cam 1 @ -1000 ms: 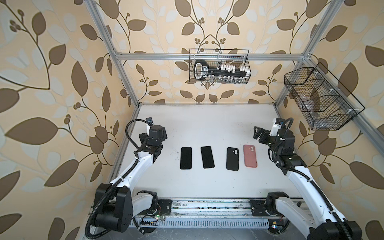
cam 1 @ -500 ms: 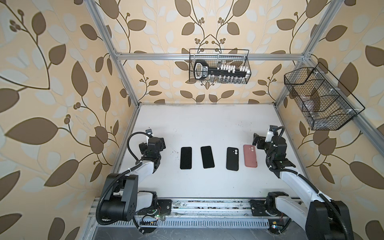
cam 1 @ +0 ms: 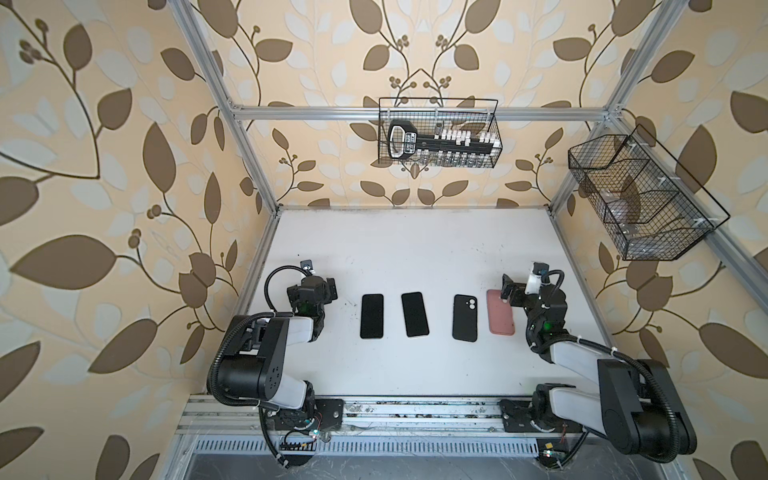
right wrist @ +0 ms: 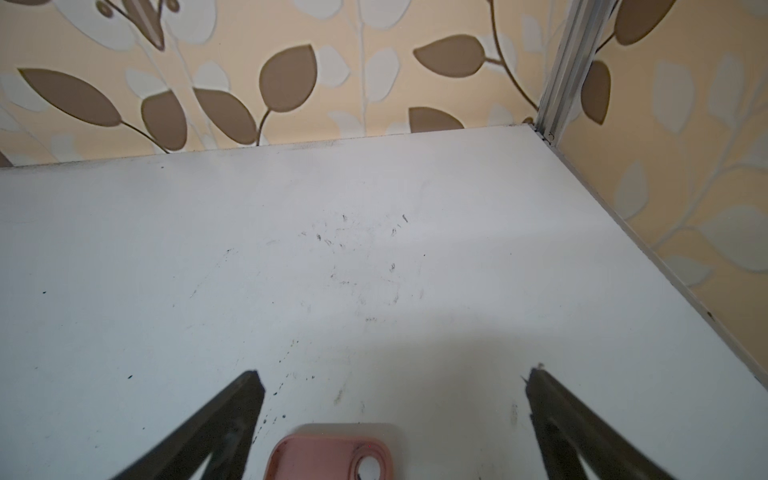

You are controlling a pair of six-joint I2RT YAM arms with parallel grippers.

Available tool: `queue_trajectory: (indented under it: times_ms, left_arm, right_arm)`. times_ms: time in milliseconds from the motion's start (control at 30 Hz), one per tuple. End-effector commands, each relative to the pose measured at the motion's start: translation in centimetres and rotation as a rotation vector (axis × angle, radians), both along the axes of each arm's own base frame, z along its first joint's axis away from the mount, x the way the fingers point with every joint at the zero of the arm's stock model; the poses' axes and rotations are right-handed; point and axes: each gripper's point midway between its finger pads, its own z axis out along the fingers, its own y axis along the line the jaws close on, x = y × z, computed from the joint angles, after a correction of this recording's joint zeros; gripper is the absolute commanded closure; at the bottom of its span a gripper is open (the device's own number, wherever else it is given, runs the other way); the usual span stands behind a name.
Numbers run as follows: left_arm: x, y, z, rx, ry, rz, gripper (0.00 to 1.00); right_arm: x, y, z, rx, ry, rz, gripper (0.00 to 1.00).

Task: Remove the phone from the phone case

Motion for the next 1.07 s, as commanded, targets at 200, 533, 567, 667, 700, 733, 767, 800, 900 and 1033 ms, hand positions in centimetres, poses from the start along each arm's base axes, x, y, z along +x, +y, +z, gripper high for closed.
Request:
queue_trajectory:
  times_ms: [200, 533, 567, 667, 700, 733, 767, 800, 900, 1033]
  left_arm:
    - [1.8, -0.4, 1.2, -0.030, -0.053, -0.068, 0.01]
    - [1.9, -1.9, 1.1, -0.053, -0.046, -0.168, 0.01]
    - [1.9, -1.9, 1.1, -0.053, -0.047, -0.168, 0.01]
    - [1.9, -1.8, 1.1, -0.053, -0.046, -0.167, 0.01]
    - [1.9, -1.8, 1.1, -0.053, -0.047, -0.168, 0.01]
    - [1.9, -1.8, 1.0, -0.054, -0.044, -0.168, 0.01]
    - [1.9, -1.8, 1.0, -0.054, -0.044, -0.168, 0.01]
    - [1.9, -1.8, 1.0, -0.054, -0.045, -0.168, 0.01]
    - [1.9, -1.8, 1.1, -0.054, -0.046, -0.168, 0.01]
    - [1.9, -1.8, 1.1, -0.055, -0.045, -0.168, 0.01]
  right_arm:
    - [0.7, 1.6, 0.1, -0.051, -0.050, 0.088, 0.00]
    - [0.6, 1.6, 0.0, -0.061, -0.049, 0.076, 0.00]
    - [0.7, 1.6, 0.1, -0.062, -0.050, 0.076, 0.00]
    - [0.7, 1.6, 0.1, -0.059, -0.050, 0.077, 0.00]
    - [0.7, 1.6, 0.1, -0.060, -0.050, 0.077, 0.00]
    - [0.7, 1.6, 0.0, -0.061, -0.049, 0.078, 0.00]
    - [0.7, 1.6, 0.1, -0.061, -0.050, 0.077, 0.00]
    - [0.7, 1.6, -0.1, -0.061, -0.043, 0.076, 0.00]
    - [0.9, 1.6, -0.1, -0.066, -0.039, 0.070, 0.00]
    - [0.7, 1.6, 0.0, -0.069, -0.047, 0.067, 0.00]
